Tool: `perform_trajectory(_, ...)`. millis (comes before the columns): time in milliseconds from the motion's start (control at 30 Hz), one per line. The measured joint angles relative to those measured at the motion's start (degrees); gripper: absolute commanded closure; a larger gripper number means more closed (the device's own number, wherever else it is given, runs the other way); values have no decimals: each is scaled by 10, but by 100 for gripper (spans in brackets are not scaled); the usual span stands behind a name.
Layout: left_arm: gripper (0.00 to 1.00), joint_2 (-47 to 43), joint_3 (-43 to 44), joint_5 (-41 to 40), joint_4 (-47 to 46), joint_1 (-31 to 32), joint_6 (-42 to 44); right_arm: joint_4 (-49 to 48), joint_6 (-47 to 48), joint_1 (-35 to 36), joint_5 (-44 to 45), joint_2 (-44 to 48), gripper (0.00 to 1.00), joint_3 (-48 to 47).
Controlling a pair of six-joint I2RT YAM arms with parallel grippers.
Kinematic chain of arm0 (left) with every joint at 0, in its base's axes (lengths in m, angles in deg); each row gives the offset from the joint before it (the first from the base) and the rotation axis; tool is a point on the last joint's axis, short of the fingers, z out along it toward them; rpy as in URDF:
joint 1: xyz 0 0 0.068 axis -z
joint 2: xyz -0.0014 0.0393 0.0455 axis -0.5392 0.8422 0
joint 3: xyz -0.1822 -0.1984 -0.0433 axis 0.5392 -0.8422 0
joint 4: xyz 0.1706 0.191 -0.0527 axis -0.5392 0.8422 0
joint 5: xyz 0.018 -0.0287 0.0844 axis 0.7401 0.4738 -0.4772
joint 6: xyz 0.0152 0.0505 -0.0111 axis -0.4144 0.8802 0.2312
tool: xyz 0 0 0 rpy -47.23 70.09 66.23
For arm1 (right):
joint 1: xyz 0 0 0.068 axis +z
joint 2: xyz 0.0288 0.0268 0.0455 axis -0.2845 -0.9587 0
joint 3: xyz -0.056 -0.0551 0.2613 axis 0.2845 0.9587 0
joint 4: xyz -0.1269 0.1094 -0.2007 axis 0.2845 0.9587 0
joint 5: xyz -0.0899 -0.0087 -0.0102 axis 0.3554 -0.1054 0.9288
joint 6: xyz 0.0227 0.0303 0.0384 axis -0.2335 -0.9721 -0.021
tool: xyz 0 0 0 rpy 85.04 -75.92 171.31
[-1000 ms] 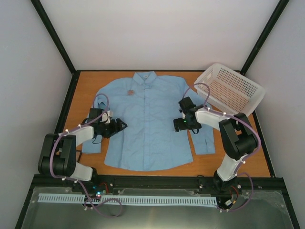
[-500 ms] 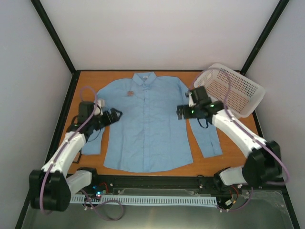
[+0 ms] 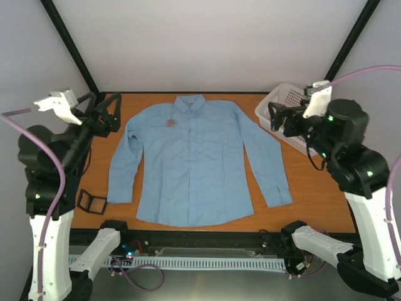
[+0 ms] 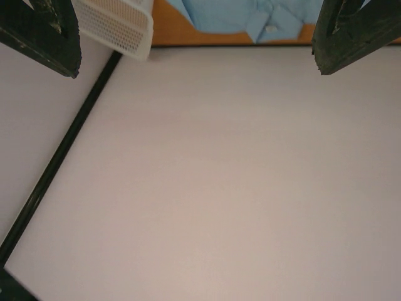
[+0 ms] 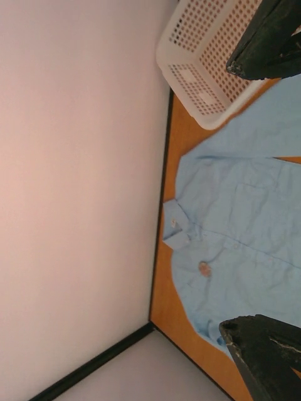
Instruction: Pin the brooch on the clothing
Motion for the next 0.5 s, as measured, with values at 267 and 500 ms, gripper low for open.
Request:
perform_trajectory(267, 0, -5, 86, -49, 34, 0, 16, 81, -12, 0, 63, 49, 0, -97)
perform_trajectory(500, 0, -7, 117, -60, 71, 0, 15, 121, -43, 0, 115, 109, 0, -125)
